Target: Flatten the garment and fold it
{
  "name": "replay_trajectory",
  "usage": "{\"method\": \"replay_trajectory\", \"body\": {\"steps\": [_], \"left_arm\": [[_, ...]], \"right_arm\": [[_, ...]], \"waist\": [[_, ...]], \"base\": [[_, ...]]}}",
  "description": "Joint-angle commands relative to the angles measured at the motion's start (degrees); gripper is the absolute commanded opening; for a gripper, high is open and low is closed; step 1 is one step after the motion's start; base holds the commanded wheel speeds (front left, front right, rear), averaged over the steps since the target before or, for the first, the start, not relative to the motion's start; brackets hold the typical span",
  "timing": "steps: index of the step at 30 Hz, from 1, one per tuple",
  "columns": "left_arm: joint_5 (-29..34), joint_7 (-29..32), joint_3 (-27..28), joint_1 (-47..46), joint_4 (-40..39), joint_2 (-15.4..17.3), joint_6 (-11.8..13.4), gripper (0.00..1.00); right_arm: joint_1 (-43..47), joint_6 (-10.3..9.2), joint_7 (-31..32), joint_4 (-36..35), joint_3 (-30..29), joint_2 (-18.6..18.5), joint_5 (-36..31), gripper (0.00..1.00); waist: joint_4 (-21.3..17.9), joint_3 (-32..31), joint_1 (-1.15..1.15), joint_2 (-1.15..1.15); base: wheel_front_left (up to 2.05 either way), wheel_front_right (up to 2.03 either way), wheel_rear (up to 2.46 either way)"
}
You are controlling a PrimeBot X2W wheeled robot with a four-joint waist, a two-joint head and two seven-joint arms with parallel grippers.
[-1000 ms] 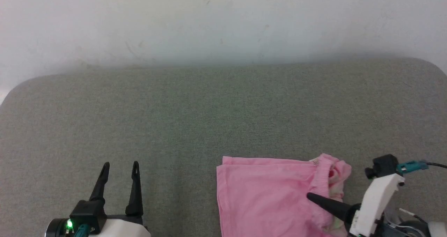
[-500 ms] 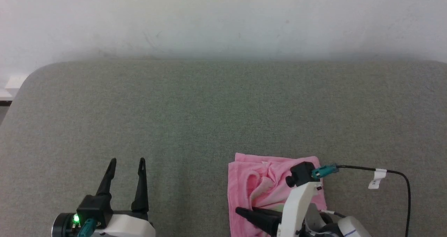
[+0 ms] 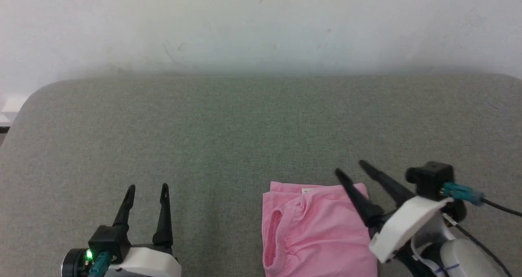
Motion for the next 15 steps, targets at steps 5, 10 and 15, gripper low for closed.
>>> {"method": "replay_trajectory", "body": {"steps": [5, 10, 15], "left_arm": [[-1.0, -0.3, 0.7, -0.9, 0.9, -0.2, -0.5, 1.00], [-1.3, -0.3, 1.7, -0.5, 0.7, -0.2, -0.4, 1.00], [-1.1, -0.3, 1.8, -0.4, 1.0, -0.2, -0.8, 1.00]], "right_arm": [[7.3, -0.05, -7.6, -3.6, -12.2, 2.9, -10.2, 1.00], [13.3, -0.05, -12.0, -7.7, -22.0, 5.8, -16.7, 1.00], [16.8, -0.05, -11.4, -10.3, -26.3, 6.9, -16.9, 1.00]], "waist": [[-0.6, -1.2, 0.00, 0.00], [-2.0, -1.4, 0.00, 0.00], [-3.6, -0.3, 0.00, 0.00]], "base": [[0.00, 0.00, 0.00], [0.00, 0.00, 0.00], [0.00, 0.00, 0.00]]}}
